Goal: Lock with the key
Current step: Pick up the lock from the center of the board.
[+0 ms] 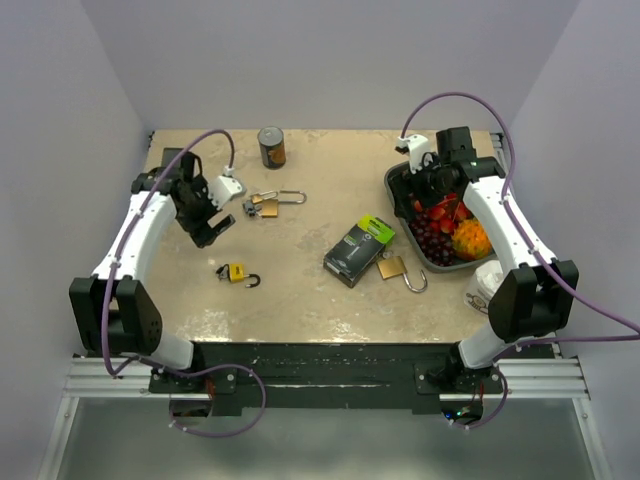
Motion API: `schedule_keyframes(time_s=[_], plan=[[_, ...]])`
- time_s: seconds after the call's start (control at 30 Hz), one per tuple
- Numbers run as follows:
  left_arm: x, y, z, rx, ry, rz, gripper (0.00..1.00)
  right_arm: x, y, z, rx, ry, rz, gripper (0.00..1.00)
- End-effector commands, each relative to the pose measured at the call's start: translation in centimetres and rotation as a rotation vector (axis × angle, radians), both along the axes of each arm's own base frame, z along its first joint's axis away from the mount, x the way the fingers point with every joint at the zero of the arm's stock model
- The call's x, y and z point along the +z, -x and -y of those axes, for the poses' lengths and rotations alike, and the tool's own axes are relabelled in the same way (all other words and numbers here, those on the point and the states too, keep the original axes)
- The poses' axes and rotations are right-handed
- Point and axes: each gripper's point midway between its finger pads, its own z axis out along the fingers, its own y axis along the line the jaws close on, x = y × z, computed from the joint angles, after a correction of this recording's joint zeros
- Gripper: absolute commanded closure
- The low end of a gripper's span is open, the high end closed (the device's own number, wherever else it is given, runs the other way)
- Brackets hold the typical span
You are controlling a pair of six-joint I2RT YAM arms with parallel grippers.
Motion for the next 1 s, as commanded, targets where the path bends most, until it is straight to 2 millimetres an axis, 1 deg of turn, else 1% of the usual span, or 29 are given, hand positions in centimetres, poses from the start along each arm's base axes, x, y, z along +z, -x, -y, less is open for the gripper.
schedule_keyframes(time_s=[0.0,0.03,0.13,0.17,0.23,0.27,0.43,0.47,0.5,0.53,0.57,0.63,0.73,0.77,0.83,0.87,0.9,0.93,0.97], plan=[[-2.5,2.7,-1.6,-0.085,-0.152,-0.131,0.01,1.7,-0.3,-1.0,0.031,-0.037,0.038,0.01],[-2.8,2.9,-1.5,-0.09,-0.152,-0.141,0.01,1.6,-0.4,-1.1,0.031,-0.036,0.034,0.01],[-3.9,3.9,-0.3,-0.134,-0.133,-0.183,0.03,1.3,-0.4,-1.2,0.031,-0.033,0.029,0.01],[-4.6,4.6,0.7,-0.17,-0.128,-0.207,0.04,1.1,-0.3,-1.1,0.03,-0.031,0.024,0.01],[-5.2,4.8,1.9,-0.208,-0.109,-0.198,0.06,0.9,-0.3,-1.1,0.027,-0.027,0.02,0.01],[-6.1,5.3,2.6,-0.234,-0.104,-0.207,0.07,0.9,-0.4,-1.1,0.028,-0.026,0.021,0.01],[-8.0,5.7,4.7,-0.303,-0.128,-0.21,0.11,1.3,-0.9,-1.2,0.01,-0.035,0.027,0.01],[-8.3,5.9,5.4,-0.318,-0.132,-0.214,0.12,1.2,-1.0,-1.3,0.004,-0.037,0.024,0.01],[-8.6,5.9,5.7,-0.317,-0.135,-0.212,0.13,1.2,-1.1,-1.3,0.0,-0.039,0.023,0.01],[-8.8,5.4,6.0,-0.313,-0.146,-0.195,0.14,1.2,-1.2,-1.3,-0.005,-0.038,0.024,0.01],[-9.1,5.5,6.5,-0.316,-0.151,-0.197,0.15,1.2,-1.3,-1.2,-0.007,-0.038,0.025,0.01],[-9.6,5.3,6.8,-0.313,-0.163,-0.194,0.16,1.2,-1.3,-1.2,-0.013,-0.037,0.026,0.01],[-10.8,5.7,7.4,-0.311,-0.171,-0.218,0.18,1.0,-1.4,-1.1,-0.021,-0.03,0.023,0.01],[-11.2,6.2,7.5,-0.316,-0.177,-0.23,0.19,0.9,-1.4,-0.9,-0.028,-0.025,0.025,0.01],[-11.7,5.9,7.8,-0.316,-0.18,-0.216,0.2,1.0,-1.5,-0.9,-0.035,-0.028,0.026,0.01],[-12.1,6.3,7.8,-0.315,-0.181,-0.225,0.2,0.9,-1.4,-1.0,-0.036,-0.03,0.024,0.01],[-12.3,6.3,7.8,-0.314,-0.183,-0.223,0.21,0.9,-1.5,-1.0,-0.039,-0.03,0.022,0.01],[-12.5,5.9,7.4,-0.301,-0.216,-0.21,0.24,0.9,-1.5,-1.0,-0.038,-0.029,0.024,0.01],[-12.9,6.2,7.4,-0.296,-0.223,-0.215,0.25,0.9,-1.5,-1.0,-0.04,-0.029,0.022,0.01]])
